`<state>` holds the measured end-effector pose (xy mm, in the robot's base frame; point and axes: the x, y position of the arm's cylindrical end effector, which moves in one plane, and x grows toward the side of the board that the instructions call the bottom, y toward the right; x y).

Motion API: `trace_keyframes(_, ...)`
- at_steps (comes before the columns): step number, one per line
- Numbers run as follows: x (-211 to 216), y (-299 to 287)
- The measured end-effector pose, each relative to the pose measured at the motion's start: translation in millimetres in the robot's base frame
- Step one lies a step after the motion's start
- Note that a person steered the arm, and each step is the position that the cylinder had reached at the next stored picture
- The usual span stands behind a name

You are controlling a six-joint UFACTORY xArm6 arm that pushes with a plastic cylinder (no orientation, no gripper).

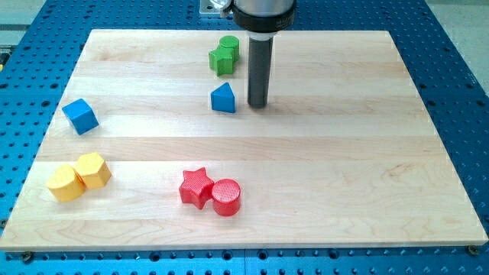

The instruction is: Move the triangle to the left center

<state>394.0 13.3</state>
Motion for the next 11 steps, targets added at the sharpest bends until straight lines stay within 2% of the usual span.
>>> trace_keyframes(1, 3.5, -83.2)
trace_keyframes(2, -15.2, -63.5)
trace_keyframes(4, -5.3, -188.2)
trace_keyframes(5, -13.3, -167.6)
trace_keyframes(6, -13.4, -202.8)
trace_keyframes(11, -8.9, -210.7)
